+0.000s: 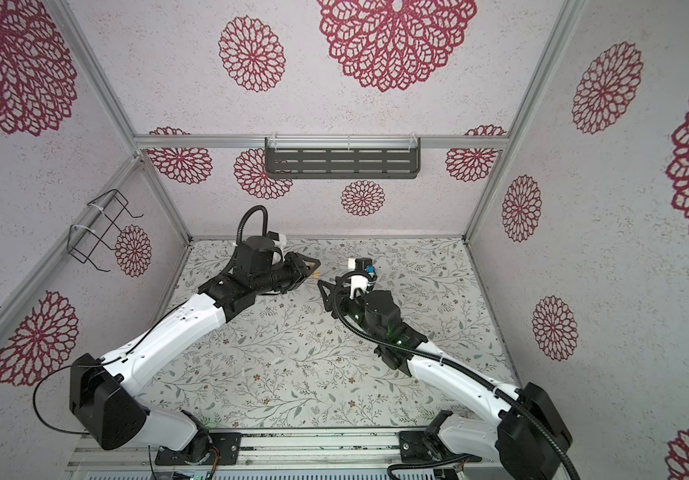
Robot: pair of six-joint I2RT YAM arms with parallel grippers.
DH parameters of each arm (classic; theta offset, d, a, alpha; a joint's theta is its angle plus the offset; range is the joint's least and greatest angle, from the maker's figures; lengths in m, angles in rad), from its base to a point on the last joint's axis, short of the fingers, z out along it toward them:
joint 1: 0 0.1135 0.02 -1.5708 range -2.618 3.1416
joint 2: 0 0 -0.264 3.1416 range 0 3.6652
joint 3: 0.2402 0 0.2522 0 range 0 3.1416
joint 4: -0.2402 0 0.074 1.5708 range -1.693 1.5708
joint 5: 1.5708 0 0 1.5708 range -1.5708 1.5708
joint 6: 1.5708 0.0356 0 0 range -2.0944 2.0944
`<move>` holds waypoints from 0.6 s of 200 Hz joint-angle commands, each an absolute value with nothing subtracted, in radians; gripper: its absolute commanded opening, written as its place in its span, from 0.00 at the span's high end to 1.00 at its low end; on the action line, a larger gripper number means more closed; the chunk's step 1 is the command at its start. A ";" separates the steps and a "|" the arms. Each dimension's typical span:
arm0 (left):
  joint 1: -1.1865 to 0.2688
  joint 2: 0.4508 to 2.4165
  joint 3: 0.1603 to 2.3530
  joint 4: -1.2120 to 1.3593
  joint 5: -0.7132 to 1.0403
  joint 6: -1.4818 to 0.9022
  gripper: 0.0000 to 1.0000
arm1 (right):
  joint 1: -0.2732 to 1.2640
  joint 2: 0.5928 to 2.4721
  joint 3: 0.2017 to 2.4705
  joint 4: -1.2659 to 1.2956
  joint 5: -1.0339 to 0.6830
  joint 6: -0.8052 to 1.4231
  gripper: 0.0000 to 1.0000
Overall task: Build the wood block tower
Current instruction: 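Raise the wedge with the left gripper while the right gripper reaches toward it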
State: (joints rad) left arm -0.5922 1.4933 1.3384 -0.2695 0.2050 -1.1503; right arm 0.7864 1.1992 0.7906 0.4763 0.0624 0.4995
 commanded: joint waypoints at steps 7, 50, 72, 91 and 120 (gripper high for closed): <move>-0.582 1.511 1.383 -0.235 0.240 -1.160 0.75 | 0.790 1.222 0.843 0.533 0.056 0.491 0.36; -0.582 1.514 1.391 -0.230 0.250 -1.160 0.75 | 0.788 1.258 0.876 0.536 0.057 0.485 0.43; -0.583 1.515 1.399 -0.238 0.255 -1.156 0.75 | 0.788 1.264 0.880 0.552 0.058 0.483 0.49; -0.582 1.512 1.396 -0.241 0.256 -1.155 0.75 | 0.788 1.267 0.884 0.558 0.066 0.483 0.52; -0.583 1.509 1.397 -0.243 0.259 -1.156 0.75 | 0.788 1.279 0.884 0.570 0.078 0.485 0.53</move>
State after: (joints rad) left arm -0.5907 1.5059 1.3708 -0.2581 0.2535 -1.1530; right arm 0.7864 1.2724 0.8490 0.5053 0.0574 0.4904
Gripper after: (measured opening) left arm 0.309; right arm 0.472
